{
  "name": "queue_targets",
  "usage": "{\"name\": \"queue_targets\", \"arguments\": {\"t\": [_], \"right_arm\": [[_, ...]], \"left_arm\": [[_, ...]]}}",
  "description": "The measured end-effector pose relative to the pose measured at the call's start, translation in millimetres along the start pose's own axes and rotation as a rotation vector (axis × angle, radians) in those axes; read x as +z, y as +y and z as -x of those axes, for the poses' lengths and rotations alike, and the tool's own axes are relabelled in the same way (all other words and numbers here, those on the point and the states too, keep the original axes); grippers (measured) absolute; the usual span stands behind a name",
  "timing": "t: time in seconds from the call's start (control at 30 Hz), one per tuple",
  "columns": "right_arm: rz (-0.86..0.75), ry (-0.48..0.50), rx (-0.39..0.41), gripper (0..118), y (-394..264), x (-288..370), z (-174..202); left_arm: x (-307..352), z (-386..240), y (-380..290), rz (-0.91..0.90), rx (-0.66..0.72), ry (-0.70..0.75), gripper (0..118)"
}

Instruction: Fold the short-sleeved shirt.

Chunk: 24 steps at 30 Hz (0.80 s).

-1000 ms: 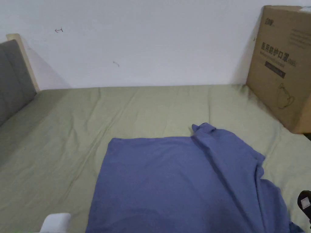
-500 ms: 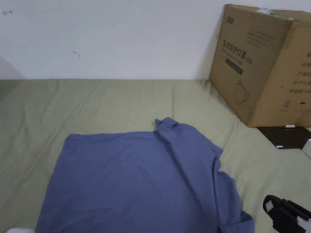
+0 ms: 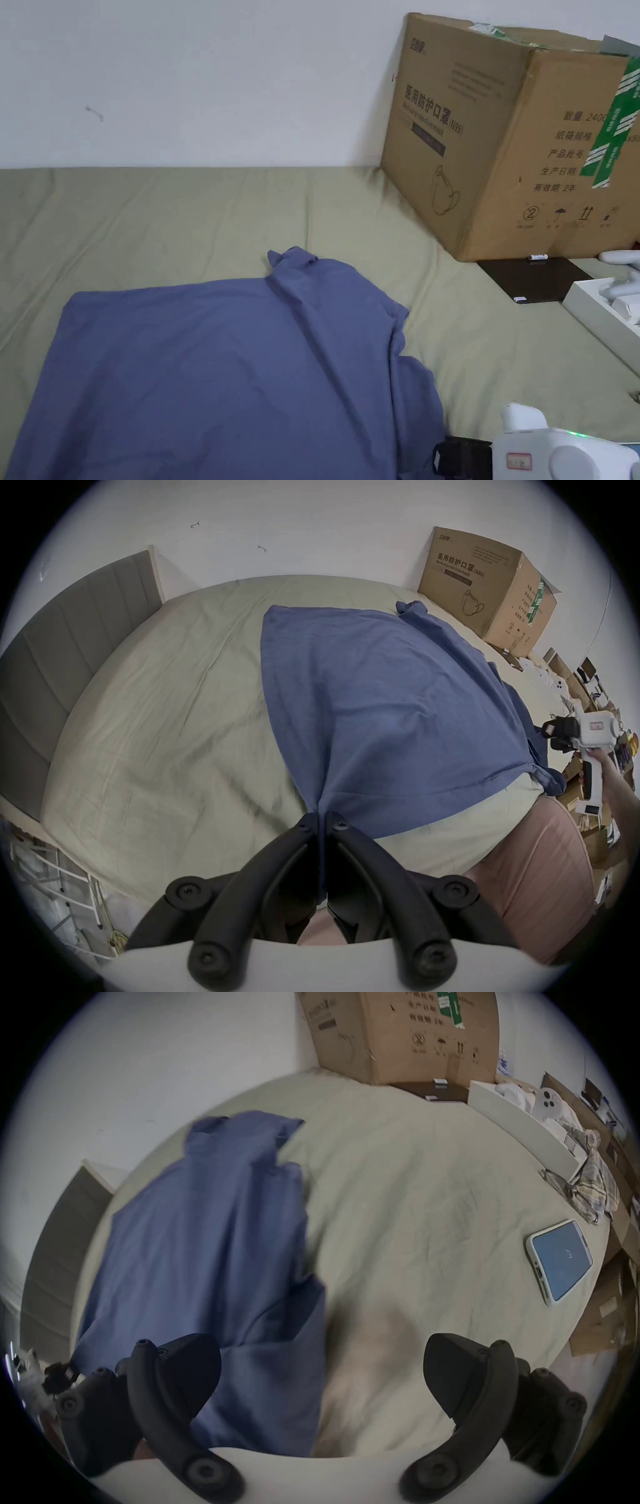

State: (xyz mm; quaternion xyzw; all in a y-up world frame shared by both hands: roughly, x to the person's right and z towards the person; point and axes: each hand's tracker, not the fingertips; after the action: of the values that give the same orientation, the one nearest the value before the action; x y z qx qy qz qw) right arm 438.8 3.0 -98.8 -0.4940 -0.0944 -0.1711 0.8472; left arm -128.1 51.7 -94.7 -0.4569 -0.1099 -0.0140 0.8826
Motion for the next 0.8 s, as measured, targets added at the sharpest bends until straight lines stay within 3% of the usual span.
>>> {"name": "queue_targets", "arguments": {"t": [0.07, 0.13, 0.17, 0.2, 0.27, 0.4, 0.47, 0.8], "right_arm": [[0.022, -0.027, -0.034, 108, 18, -22, -5], [0.061, -0.025, -0.059, 79, 17, -27, -9], [0.055, -0.085, -0.027, 71, 13, -24, -8], [0.023, -0.079, 0.019, 59, 9, -17, -6], [0.008, -0.104, 0.089, 0, 5, -8, -9], [-0.031, -0.039, 0.039, 0, -15, 36, 3], [-0.017, 0.011, -0.035, 0, -16, 38, -21], [-0.081, 0.009, -0.04, 0, -34, 95, -56]], "left_arm": [[0, -2, 1, 0.008, 0.017, -0.002, 2], [-1, -1, 0, 0.021, 0.023, 0.0, 3], [-1, -2, 2, 0.025, 0.023, -0.001, 2], [-1, -2, 1, 0.028, 0.022, -0.003, 2], [-2, -2, 0, 0.037, 0.015, 0.0, 3], [-2, 0, 1, 0.042, 0.005, -0.001, 2], [1, 0, 3, 0.036, 0.007, -0.003, 2], [18, 5, 4, 0.01, 0.05, -0.046, 2]]}}
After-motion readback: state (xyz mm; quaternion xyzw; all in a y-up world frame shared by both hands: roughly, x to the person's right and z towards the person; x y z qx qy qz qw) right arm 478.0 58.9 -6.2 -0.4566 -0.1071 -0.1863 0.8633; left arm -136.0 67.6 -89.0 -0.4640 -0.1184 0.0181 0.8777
